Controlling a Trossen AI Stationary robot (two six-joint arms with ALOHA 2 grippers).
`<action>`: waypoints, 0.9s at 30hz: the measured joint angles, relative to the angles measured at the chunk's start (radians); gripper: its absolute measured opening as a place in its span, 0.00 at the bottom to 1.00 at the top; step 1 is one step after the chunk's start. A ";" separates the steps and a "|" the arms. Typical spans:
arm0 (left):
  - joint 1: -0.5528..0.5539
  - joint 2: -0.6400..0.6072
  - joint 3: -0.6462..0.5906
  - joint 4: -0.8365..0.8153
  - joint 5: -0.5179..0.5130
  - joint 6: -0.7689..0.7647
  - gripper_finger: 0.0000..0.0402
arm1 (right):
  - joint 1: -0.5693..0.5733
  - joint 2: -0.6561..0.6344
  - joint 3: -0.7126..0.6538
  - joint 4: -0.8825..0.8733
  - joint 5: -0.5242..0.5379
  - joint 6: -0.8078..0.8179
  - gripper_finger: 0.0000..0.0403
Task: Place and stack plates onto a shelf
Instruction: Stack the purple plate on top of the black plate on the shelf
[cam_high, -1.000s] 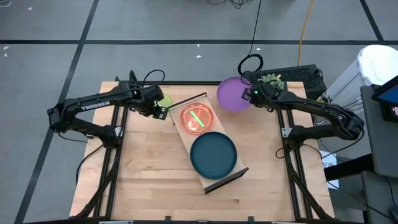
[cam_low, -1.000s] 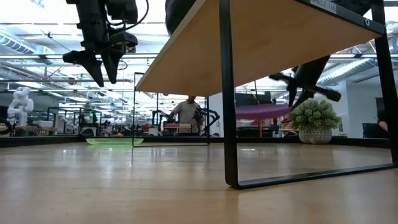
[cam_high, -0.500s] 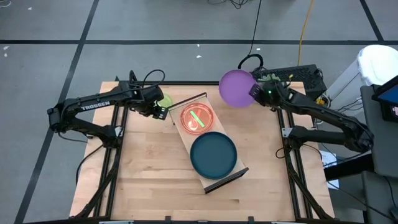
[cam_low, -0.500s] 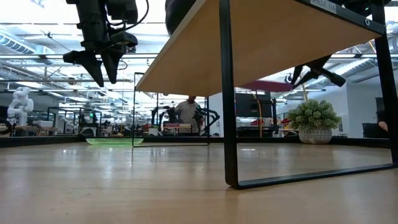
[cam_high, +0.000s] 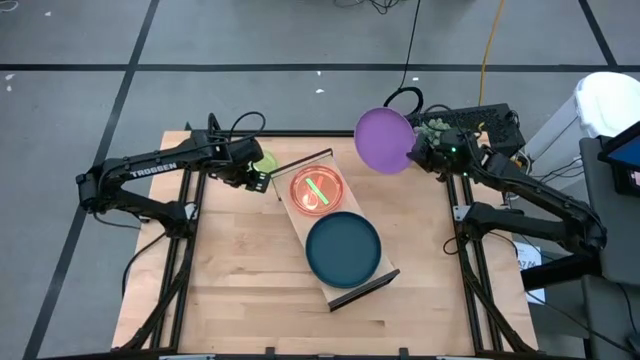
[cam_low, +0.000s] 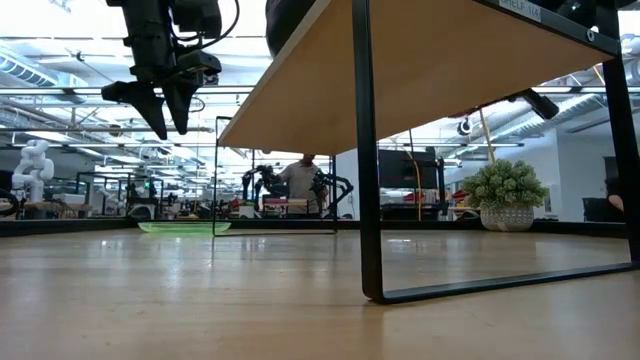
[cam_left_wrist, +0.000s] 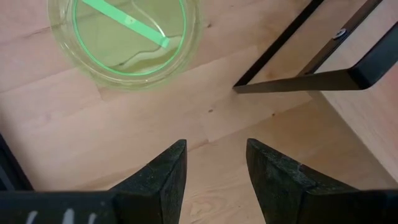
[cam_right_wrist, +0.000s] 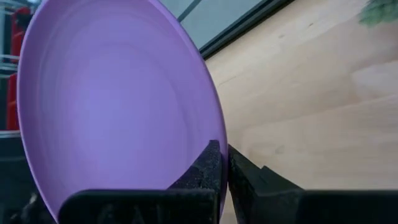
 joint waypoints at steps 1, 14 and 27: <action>0.000 0.000 0.000 0.000 0.000 0.000 0.42 | 0.000 -0.004 0.007 -0.003 -0.014 0.000 0.00; 0.000 0.000 0.000 0.000 0.000 0.000 0.42 | 0.044 -0.006 0.193 -0.153 -0.093 -0.028 0.00; 0.000 0.000 0.000 0.000 0.000 0.006 0.42 | 0.153 0.028 0.397 -0.286 -0.121 -0.023 0.00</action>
